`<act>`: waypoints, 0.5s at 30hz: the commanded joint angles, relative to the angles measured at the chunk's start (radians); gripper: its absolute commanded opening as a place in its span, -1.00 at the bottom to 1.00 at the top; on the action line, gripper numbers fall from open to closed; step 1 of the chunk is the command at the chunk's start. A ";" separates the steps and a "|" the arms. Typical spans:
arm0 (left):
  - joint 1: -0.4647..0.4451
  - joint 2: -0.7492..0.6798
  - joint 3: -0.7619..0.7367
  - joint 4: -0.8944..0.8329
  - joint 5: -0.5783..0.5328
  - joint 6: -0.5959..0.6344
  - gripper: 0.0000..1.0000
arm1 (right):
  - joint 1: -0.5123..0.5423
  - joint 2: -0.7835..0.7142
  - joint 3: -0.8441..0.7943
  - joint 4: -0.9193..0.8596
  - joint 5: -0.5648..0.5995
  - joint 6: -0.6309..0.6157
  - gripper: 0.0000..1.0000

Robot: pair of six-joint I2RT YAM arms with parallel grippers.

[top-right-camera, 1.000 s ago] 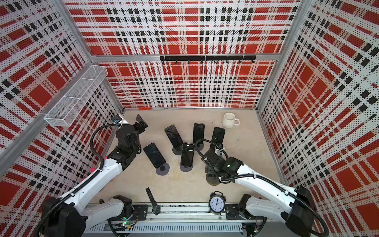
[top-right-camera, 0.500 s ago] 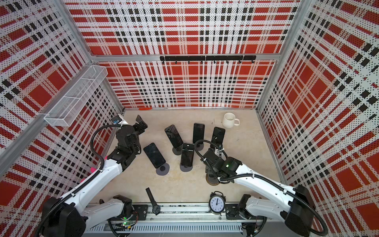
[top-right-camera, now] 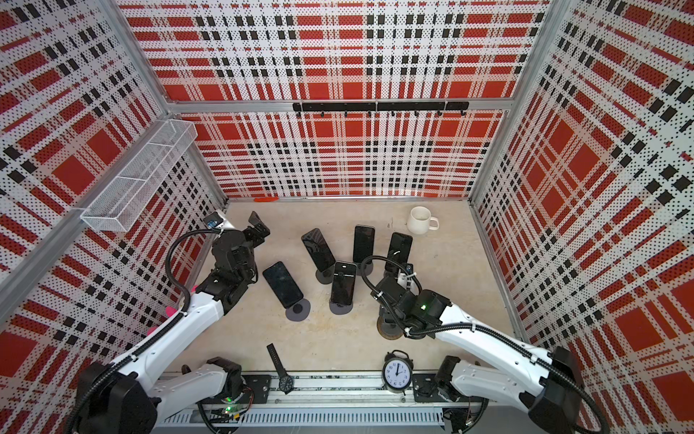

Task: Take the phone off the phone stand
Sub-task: 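Close the right gripper on the top of the nearest black phone, then lift the black phone up off its stand with the right gripper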

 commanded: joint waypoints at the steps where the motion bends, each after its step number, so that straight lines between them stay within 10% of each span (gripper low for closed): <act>1: 0.008 -0.018 -0.011 0.025 0.010 -0.002 0.96 | 0.007 -0.016 0.053 -0.040 0.059 0.028 0.44; 15: 0.033 -0.035 -0.039 0.037 0.041 -0.009 0.96 | -0.176 -0.111 0.130 -0.156 0.068 -0.080 0.44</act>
